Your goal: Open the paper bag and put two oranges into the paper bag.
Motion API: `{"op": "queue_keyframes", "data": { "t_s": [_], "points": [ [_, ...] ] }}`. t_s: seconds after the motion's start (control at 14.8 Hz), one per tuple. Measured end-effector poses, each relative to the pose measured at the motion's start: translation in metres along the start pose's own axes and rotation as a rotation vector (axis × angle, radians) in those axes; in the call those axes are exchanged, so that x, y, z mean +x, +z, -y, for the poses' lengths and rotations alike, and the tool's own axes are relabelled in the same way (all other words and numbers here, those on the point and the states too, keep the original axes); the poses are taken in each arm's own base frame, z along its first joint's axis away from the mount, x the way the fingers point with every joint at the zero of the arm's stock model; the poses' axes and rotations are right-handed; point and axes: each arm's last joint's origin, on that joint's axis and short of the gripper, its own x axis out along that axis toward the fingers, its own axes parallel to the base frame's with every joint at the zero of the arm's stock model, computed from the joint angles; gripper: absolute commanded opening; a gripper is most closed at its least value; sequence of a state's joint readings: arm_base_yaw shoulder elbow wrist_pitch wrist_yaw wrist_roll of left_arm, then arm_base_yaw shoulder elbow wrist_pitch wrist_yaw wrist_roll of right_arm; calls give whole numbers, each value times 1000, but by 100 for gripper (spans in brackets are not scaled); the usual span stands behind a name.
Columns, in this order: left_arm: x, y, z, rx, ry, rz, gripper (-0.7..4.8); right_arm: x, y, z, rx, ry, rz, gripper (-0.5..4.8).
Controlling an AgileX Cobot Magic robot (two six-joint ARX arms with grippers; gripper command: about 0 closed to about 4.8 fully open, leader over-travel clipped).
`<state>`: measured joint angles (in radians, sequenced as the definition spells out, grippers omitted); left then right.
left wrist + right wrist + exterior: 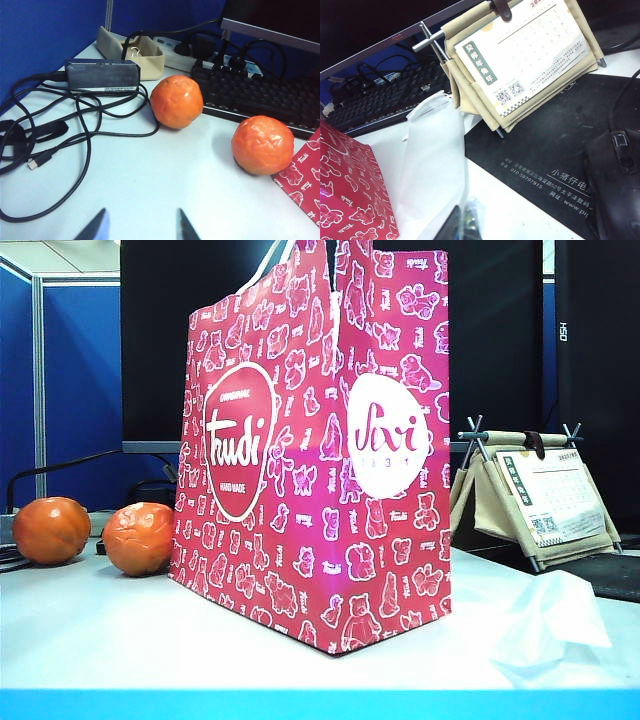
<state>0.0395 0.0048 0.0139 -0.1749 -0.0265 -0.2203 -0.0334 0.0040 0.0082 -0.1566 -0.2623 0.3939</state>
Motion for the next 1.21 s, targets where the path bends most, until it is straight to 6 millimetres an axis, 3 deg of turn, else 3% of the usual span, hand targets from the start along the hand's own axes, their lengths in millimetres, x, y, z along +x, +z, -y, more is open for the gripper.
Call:
{"op": "queue_keyframes", "data": {
  "t_s": [0.34,0.67,0.81,0.88,0.94,1.08,1.15,1.21],
  "points": [
    [0,0,0,0,0,0,180,0,0,-1,0,22,-9,-1],
    [0,0,1,-29,-28,-7,183,0,-3,-9,118,167,-76,1],
    [-1,1,7,-133,-237,-51,192,-1,1,-18,175,360,-106,27],
    [-4,6,12,-151,-355,-71,226,-3,7,-24,159,470,-89,62],
    [-8,15,16,-156,-444,-66,291,-6,13,-30,121,585,-60,89],
    [-28,58,25,-131,-479,67,311,-20,41,-46,66,735,56,205],
    [-45,89,29,-110,-427,158,319,-36,67,-59,29,766,163,268],
    [-54,111,33,-82,-402,199,338,-45,81,-66,12,764,224,299]
  ]
}}
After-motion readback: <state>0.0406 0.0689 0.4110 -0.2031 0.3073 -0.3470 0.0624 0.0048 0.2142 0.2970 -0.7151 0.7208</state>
